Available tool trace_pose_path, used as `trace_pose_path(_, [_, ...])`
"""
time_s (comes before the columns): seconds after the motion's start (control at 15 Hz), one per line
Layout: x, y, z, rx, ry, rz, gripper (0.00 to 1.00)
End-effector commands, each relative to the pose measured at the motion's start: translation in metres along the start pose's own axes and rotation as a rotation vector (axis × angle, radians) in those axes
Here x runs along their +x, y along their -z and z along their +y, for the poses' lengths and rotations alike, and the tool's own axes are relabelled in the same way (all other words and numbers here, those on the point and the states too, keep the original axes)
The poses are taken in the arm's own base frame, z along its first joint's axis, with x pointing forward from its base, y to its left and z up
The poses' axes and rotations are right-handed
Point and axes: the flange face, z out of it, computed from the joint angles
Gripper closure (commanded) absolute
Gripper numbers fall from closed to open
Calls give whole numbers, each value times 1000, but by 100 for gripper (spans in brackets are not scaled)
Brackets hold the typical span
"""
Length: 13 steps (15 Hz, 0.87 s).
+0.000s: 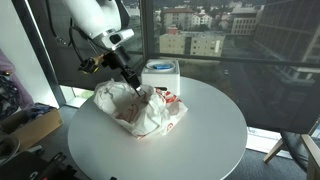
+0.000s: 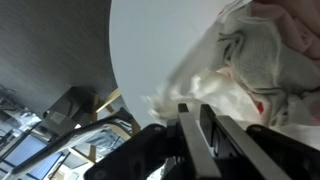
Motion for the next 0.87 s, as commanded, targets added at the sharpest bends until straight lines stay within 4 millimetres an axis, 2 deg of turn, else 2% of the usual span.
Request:
trace_pose_path(0.0, [-4, 3, 5, 112, 160, -21, 48])
trace_pose_path(0.4, [-27, -3, 3, 225, 454, -57, 1])
trace_pose_path(0.47, [-31, -9, 1, 236, 509, -50, 0])
trace_pose_path(0.8, [-46, -15, -3, 335, 731, -34, 0])
